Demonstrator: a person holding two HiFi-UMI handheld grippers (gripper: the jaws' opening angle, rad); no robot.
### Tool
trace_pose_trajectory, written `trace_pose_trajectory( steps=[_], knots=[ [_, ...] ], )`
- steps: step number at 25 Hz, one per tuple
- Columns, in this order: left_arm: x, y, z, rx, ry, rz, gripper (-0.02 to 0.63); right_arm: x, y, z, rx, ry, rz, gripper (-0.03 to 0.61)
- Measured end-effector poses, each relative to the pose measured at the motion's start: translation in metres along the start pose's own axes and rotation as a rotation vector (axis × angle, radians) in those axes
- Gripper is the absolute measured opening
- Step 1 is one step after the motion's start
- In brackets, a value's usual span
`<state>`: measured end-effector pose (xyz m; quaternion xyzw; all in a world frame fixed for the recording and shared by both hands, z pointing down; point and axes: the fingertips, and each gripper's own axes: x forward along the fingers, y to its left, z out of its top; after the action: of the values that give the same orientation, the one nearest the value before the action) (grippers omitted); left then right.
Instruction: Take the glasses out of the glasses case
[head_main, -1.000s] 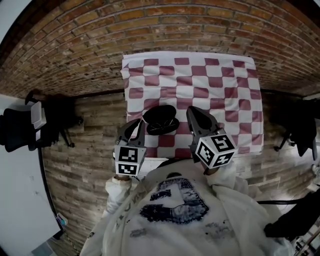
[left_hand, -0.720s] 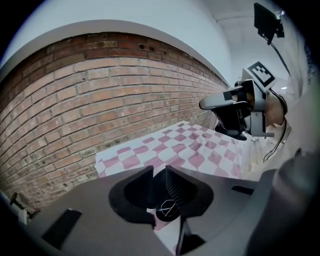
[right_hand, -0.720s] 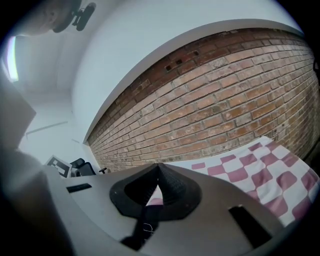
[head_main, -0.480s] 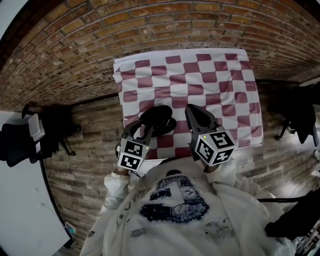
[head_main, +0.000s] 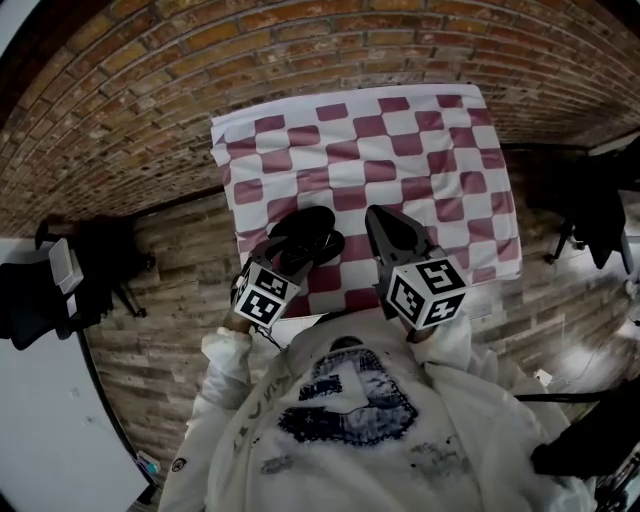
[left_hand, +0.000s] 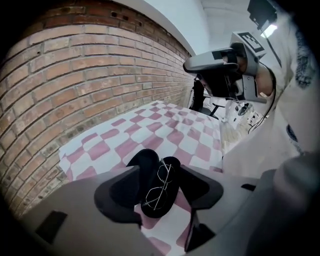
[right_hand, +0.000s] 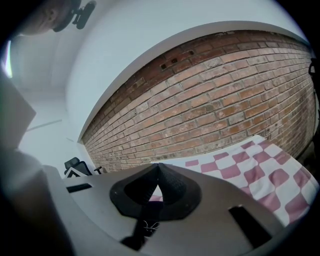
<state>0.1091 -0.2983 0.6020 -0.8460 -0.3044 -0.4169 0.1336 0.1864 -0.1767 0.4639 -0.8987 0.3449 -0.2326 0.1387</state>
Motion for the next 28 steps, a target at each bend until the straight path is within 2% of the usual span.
trace_pose_trajectory(
  steps=[9,16,28],
  knots=[
    [0.035,-0.006,-0.027,0.1,0.122,-0.088,0.238,-0.007,-0.005,-0.007,0.007,0.005,-0.028,0.014],
    [0.053,-0.007,-0.039,0.22,0.199,-0.074,0.222,-0.011,-0.007,-0.009,0.012,0.004,-0.043,0.014],
    [0.068,-0.017,-0.043,0.273,0.226,-0.114,0.179,-0.019,-0.014,-0.019,0.035,0.011,-0.075,0.014]
  ],
)
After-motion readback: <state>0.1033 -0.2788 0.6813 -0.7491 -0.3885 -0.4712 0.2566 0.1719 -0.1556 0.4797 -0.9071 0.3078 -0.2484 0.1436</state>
